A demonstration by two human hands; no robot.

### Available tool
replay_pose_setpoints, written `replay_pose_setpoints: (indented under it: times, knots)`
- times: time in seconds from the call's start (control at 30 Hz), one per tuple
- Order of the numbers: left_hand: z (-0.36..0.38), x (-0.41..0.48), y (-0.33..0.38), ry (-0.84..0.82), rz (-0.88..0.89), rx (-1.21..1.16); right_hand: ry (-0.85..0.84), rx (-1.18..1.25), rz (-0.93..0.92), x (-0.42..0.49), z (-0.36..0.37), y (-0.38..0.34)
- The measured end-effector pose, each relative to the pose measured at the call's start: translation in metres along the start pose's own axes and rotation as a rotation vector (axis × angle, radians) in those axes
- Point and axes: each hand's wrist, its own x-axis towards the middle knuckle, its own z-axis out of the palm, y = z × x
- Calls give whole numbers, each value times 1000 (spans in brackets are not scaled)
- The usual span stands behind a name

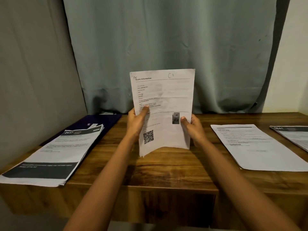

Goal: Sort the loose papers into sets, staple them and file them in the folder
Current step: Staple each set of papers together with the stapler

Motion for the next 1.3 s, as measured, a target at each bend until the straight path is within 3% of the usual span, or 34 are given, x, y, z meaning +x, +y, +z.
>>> replay_pose_setpoints:
  times: [0.47,0.63,0.87,1.13,1.3]
  knots:
    - [-5,0,1,-111,73,85,-40,42,-48,24,-11,-37]
    - [-5,3,4,-108,-25,17,-23,107,-91,37,-9,-65]
    - [-8,6,22,-190,7,-39,-38,128,-97,36,-8,-63]
    - [-7,5,16,-156,30,-53,-76,36,-77,25,-10,-45]
    - [-9,13,29,-278,-147,-138,-22,-44,-60,33,-17,-56]
